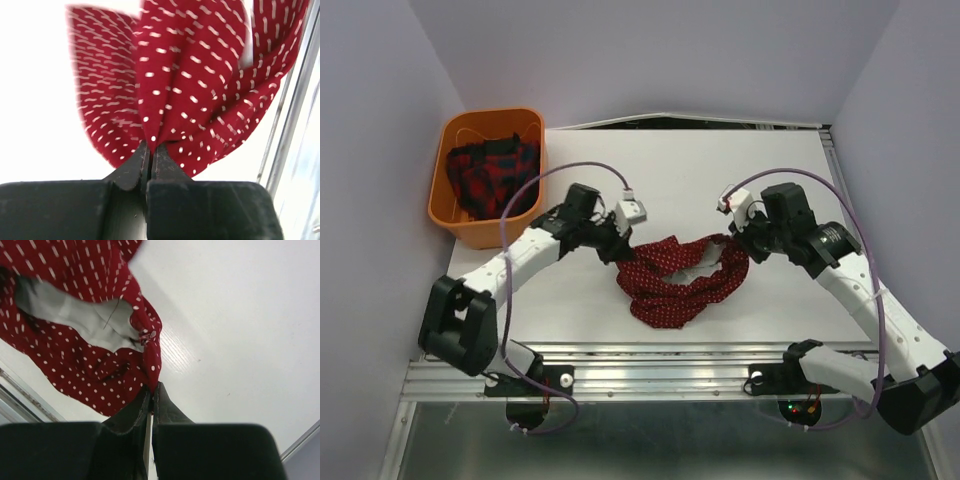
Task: Fold and stack the skirts
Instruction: Flatten the skirt out
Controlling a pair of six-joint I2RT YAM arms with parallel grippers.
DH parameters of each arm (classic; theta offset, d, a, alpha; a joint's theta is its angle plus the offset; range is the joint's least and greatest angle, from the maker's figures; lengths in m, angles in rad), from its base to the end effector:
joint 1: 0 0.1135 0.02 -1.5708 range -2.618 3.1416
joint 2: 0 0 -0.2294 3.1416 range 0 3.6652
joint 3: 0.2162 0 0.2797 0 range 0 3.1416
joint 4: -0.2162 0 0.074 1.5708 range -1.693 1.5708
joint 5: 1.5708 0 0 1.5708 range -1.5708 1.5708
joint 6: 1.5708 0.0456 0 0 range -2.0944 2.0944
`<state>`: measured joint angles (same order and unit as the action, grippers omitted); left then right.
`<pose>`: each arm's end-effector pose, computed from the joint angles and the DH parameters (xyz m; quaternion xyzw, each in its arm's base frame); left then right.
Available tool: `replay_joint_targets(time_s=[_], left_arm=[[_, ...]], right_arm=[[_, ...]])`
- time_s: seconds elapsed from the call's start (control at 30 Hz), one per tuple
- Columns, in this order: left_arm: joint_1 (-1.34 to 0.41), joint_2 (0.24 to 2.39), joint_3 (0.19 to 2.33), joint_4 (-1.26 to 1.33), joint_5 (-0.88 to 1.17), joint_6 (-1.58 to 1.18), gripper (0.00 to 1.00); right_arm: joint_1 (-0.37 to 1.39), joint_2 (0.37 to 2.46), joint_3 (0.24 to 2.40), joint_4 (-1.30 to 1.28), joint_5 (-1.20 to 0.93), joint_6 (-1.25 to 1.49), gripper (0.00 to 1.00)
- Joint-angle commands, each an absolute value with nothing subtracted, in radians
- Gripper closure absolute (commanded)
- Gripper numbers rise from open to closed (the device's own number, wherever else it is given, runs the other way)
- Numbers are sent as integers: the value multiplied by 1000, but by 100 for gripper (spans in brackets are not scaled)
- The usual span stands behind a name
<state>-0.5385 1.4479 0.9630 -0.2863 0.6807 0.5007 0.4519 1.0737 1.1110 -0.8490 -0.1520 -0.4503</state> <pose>0.2772 -0.1990 0.1906 0.5439 0.6892 -0.3144 0.3610 0.2339 0.1212 0.2989 -0.4291 0.8212 0.0708 0.3694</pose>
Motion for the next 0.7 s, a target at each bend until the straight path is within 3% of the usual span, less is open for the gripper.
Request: replay_joint_targets(time_s=[0.0, 0.1, 0.3, 0.67], left_arm=[[-340, 1234, 989, -296, 937, 340, 100], [-290, 1201, 945, -319, 994, 258, 100], [-268, 1267, 831, -112, 931, 35, 100], [-270, 1561, 980, -186, 948, 41, 100]], right_arm=[[446, 1020, 1065, -838, -143, -491, 99], [446, 996, 1002, -827, -135, -521, 99], [446, 994, 933, -788, -163, -531, 99], [446, 1032, 891, -847, -304, -577, 99]])
